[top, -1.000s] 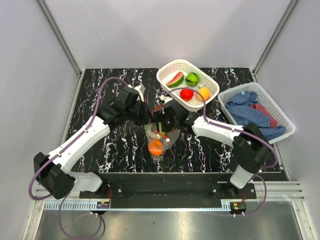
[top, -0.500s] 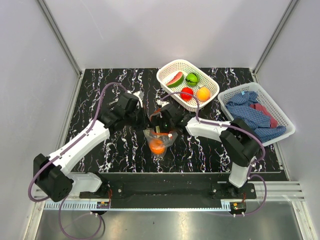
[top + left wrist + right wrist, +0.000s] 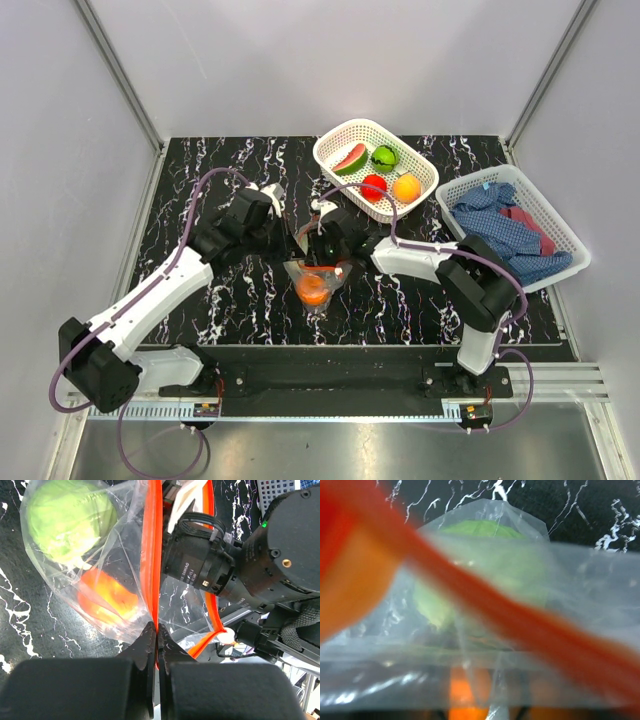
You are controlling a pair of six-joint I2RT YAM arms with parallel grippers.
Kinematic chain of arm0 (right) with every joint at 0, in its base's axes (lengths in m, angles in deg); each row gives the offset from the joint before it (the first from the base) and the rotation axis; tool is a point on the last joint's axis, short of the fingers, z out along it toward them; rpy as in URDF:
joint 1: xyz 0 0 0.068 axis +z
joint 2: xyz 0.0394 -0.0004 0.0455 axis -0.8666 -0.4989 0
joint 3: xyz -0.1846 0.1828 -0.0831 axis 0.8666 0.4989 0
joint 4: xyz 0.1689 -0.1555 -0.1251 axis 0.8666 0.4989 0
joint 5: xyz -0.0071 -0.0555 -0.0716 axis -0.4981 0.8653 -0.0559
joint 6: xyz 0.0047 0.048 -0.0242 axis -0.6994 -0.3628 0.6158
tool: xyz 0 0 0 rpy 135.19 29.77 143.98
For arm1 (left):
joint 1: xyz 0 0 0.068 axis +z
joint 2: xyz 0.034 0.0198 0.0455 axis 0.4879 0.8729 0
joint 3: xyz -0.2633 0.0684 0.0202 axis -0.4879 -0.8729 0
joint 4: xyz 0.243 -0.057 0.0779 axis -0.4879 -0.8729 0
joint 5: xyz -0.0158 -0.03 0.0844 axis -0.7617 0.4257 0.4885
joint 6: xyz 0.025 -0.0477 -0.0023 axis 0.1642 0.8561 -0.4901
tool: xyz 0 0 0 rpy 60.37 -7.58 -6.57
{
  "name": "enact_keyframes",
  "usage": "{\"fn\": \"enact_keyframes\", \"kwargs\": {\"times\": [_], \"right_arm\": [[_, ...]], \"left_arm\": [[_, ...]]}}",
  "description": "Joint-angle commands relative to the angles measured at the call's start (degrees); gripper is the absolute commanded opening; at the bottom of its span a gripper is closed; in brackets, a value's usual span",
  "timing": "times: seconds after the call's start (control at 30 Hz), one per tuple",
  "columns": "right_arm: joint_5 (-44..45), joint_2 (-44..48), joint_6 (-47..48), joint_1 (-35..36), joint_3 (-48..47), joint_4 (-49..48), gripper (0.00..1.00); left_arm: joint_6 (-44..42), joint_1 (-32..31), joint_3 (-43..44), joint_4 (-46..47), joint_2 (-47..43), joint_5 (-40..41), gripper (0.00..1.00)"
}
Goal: Open the zip-top bag and remove the fake food
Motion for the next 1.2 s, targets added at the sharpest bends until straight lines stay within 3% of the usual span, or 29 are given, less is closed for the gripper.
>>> {"fn": "enact_keyframes", "kwargs": {"times": [0.0, 0.17, 0.5, 0.67, 0.8, 0.93, 1.0, 1.17], "right_arm": [[-2.4, 6.0, 1.3, -0.2, 0.8, -0.5, 0.22], [-4.7, 9.7, 0.6, -0.2, -1.6, 8.5, 0.0], [-10.4, 18.5, -0.7, -0.2, -6.4, 26.4, 0.0], [-12.7, 23.3, 0.0, -0.2, -2.8, 27.5, 0.0], [-19.6, 25.5, 2.8, -0.2, -0.9, 26.7, 0.0], [-19.8, 28.1, 3.2, -0.2, -0.4, 26.9, 0.0], [-21.4, 29.2, 3.4, -0.2, -0.4, 25.0, 0.0], [-8.9, 31.8, 0.5, -0.4, -2.4, 22.1, 0.0]], "left_arm": [[-1.0, -0.2, -0.8, 1.1, -2.2, -0.1, 0.0], [-2.0, -0.2, -0.7, 0.9, -2.1, 1.0, 0.0], [-7.9, 0.1, 2.1, -1.7, -1.9, 6.9, 0.0], [-9.5, 2.9, 2.2, -5.0, -3.4, 12.6, 0.0], [-10.4, 4.3, 2.8, -5.1, -4.1, 12.3, 0.0], [-10.7, 4.3, 4.1, -4.8, -3.8, 11.4, 0.0], [-10.6, 4.2, 3.6, -4.5, -3.4, 7.1, 0.0], [-8.7, 3.9, -1.1, -4.0, -6.1, 5.9, 0.0]]}}
